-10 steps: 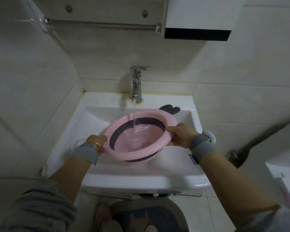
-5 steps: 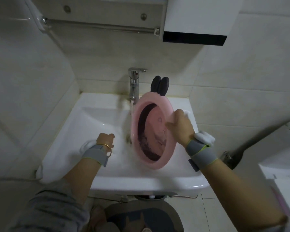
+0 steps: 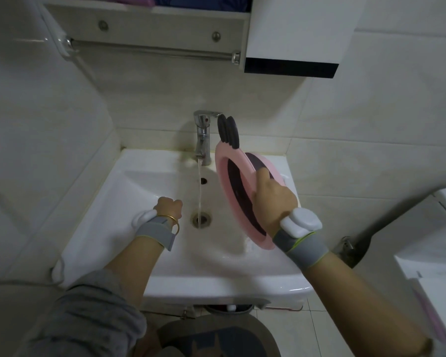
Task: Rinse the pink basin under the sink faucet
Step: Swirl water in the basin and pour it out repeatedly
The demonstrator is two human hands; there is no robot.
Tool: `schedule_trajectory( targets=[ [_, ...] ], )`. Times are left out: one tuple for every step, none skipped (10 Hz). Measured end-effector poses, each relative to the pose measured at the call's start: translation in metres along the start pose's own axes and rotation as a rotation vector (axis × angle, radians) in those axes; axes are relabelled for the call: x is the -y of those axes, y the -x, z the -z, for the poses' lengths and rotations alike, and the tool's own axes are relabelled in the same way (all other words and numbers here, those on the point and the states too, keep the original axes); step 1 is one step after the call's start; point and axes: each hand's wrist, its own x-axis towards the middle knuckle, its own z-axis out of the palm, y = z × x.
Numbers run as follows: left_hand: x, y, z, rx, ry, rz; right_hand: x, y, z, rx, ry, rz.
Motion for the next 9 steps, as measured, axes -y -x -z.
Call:
schedule_trajectory(
  targets=[
    [-0.004, 0.008, -0.001, 0.035, -0.005, 0.006, 0.002, 0.0, -0.001, -0.045, 0.032, 0.001],
    [-0.006, 0.015, -0.002, -0.027, -0.151, -0.059, 0.001, -0.001, -0.003, -0.072, 0.035, -0.017],
    [-0.008, 0.014, 0.0, 0.036, -0.073, -0.066, -0.001, -0.002, -0.003, -0.076, 0.015, -0.03],
    [-0.007, 0.011, -0.004, 0.001, -0.057, -0.06, -0.004, -0.003, -0.004, -0.073, -0.031, -0.021],
    [-0.012, 0.025, -0.001, 0.02, -0.064, -0.047, -0.008, -0.005, -0.005, -0.046, -0.135, -0.066],
    [-0.011, 0.025, -0.001, 0.053, -0.154, -0.051, -0.015, -0.007, -0.007, -0.004, -0.291, -0.121],
    [-0.009, 0.023, 0.001, 0.066, -0.222, -0.045, -0.023, -0.012, -0.014, 0.089, -0.51, -0.212],
    [-0.005, 0.022, 0.007, 0.058, -0.315, -0.042, -0.029, -0.014, -0.019, 0.158, -0.83, -0.398],
    [-0.002, 0.019, 0.015, 0.056, -0.369, -0.052, -0.033, -0.012, -0.028, 0.243, -1.102, -0.579]
  ],
)
